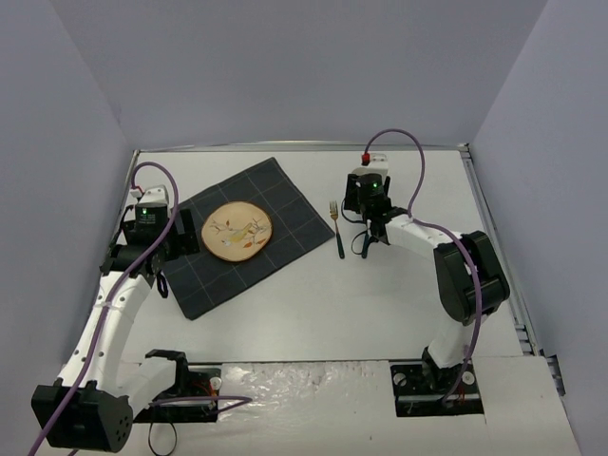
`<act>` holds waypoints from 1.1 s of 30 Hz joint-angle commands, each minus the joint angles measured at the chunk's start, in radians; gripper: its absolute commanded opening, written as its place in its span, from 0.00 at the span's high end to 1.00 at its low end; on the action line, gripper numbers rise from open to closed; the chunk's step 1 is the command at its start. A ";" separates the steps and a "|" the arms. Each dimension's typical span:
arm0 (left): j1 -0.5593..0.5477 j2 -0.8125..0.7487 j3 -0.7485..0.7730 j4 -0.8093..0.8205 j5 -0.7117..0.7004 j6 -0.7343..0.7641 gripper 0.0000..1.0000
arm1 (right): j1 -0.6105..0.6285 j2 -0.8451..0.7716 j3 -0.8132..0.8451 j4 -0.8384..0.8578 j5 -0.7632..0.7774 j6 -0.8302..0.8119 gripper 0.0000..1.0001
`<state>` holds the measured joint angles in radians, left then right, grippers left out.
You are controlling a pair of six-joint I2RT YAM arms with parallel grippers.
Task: Set the dinner table for one person
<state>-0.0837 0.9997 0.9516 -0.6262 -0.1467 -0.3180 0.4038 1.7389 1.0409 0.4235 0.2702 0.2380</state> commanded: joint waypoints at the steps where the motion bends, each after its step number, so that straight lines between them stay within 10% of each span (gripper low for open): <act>1: 0.006 -0.004 0.023 0.033 -0.001 -0.007 0.03 | -0.014 0.024 0.017 0.138 0.017 0.010 0.46; 21: 0.006 -0.003 0.023 0.033 -0.002 -0.008 0.03 | -0.016 0.106 -0.013 0.248 0.068 0.025 0.62; 33: 0.006 -0.001 0.022 0.033 -0.001 -0.007 0.03 | -0.032 0.105 -0.027 0.265 0.090 -0.012 0.97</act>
<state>-0.0837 0.9997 0.9516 -0.6262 -0.1467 -0.3183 0.3852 1.8626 1.0140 0.5978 0.3061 0.2553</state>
